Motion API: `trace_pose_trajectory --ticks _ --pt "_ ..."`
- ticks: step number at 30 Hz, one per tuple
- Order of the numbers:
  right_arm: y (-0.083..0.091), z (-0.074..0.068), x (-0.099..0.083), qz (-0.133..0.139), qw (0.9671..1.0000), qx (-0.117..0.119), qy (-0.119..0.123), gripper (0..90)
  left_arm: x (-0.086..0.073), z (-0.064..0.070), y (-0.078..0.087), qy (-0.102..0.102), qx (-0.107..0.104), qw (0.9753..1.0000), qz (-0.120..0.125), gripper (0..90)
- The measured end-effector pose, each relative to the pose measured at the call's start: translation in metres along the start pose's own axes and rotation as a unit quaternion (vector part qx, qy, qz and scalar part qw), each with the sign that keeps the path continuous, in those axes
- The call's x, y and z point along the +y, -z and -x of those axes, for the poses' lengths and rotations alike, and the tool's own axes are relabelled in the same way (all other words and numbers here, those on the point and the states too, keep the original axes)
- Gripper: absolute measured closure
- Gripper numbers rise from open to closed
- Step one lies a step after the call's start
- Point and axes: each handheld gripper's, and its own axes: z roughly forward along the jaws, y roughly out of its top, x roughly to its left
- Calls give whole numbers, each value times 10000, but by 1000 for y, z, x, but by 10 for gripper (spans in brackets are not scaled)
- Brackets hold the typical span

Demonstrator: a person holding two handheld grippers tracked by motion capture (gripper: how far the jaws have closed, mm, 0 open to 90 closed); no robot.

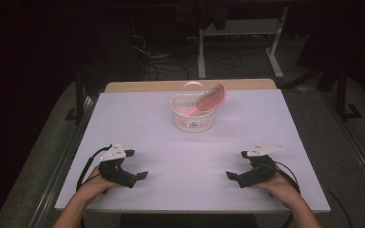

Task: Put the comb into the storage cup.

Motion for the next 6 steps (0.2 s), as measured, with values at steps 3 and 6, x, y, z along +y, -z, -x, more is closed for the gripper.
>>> trace_pose_trajectory --ticks 3,6 --pt "0 0 0 16 10000 2 1 1 -1 0 -1 -7 -21 10000 -52 0" --pt "1 1 0 8 10000 -31 10 1 -2 0 -2 -43 -10 9999 -148 0"
